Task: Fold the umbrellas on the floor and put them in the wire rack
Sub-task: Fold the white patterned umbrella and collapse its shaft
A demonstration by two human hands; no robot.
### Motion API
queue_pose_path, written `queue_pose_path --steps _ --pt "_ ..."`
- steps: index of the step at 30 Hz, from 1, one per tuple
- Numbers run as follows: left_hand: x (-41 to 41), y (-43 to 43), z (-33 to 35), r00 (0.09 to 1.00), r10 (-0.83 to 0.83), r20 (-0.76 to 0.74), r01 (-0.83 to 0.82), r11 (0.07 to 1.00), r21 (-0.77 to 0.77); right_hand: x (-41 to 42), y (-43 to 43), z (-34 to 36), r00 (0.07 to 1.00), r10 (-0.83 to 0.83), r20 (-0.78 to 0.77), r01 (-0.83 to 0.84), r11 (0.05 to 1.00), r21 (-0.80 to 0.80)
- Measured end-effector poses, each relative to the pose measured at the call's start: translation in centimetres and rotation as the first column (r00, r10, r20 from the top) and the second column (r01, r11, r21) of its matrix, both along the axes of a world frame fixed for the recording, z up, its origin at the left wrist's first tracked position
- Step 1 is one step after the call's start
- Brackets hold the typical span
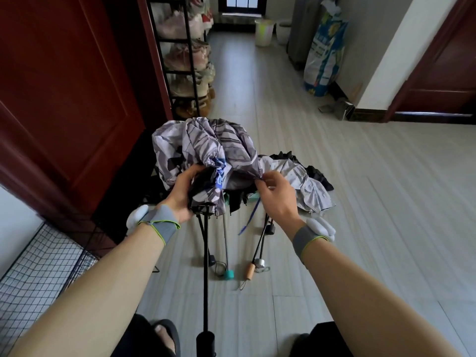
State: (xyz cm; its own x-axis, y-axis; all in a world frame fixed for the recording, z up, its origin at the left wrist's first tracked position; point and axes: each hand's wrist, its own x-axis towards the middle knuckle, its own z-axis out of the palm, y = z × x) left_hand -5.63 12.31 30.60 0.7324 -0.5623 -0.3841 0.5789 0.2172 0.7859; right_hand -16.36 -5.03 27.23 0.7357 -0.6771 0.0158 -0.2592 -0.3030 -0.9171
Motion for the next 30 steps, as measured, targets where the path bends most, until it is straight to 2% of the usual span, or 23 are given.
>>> queue_pose_path --steps 5,9,14,17,19,24,26,28,30 --pt "0.5 0.4 -0.5 1.0 -0.016 0.002 0.016 1.0 -0.005 -0.5 -0.6 -0.4 0.999 0.033 -0.016 -0.034 0.995 -0.096" --pt "1.6 1.2 -1.5 0.999 0.007 0.035 -0.01 0.996 0.094 -0.6 -1.1 -0.1 1.0 0.023 -0.008 -0.024 0.999 -0.044" --pt "2.5 1.6 -2.6 0.999 -0.01 0.036 0.003 0.983 0.182 -0.4 -1.6 0.1 0.999 -0.033 -0.018 0.034 0.996 0.078" --pt "2.9 1.7 -3.1 1.0 -0.002 0.024 -0.002 0.985 0.173 -0.4 -1.9 0.9 0.993 -0.099 -0.067 0.113 0.956 0.269" --pt "3.0 1.6 -3.2 0.999 -0.009 0.038 0.002 0.984 0.177 -0.3 -2.2 1.0 0.989 -0.096 -0.116 0.131 0.931 0.34" --pt "3.3 1.7 -3.5 0.999 0.003 0.053 -0.013 0.983 0.181 -0.2 -2.4 0.2 0.996 -0.036 -0.087 0.076 0.855 0.513" --pt "3.2 1.7 -3.7 0.997 -0.003 0.071 -0.013 0.974 0.228 -0.4 -2.3 0.3 0.993 0.048 -0.105 0.019 0.828 0.56" --pt "4.0 2.1 -4.6 0.996 -0.014 0.089 -0.013 0.957 0.29 -0.6 -2.1 0.2 0.968 0.18 -0.176 -0.063 0.849 0.525" --pt "5.8 2.3 -7.2 0.994 -0.032 0.105 -0.01 0.926 0.378 -0.7 -1.6 0.0 0.925 0.26 -0.278 -0.15 0.921 0.361"
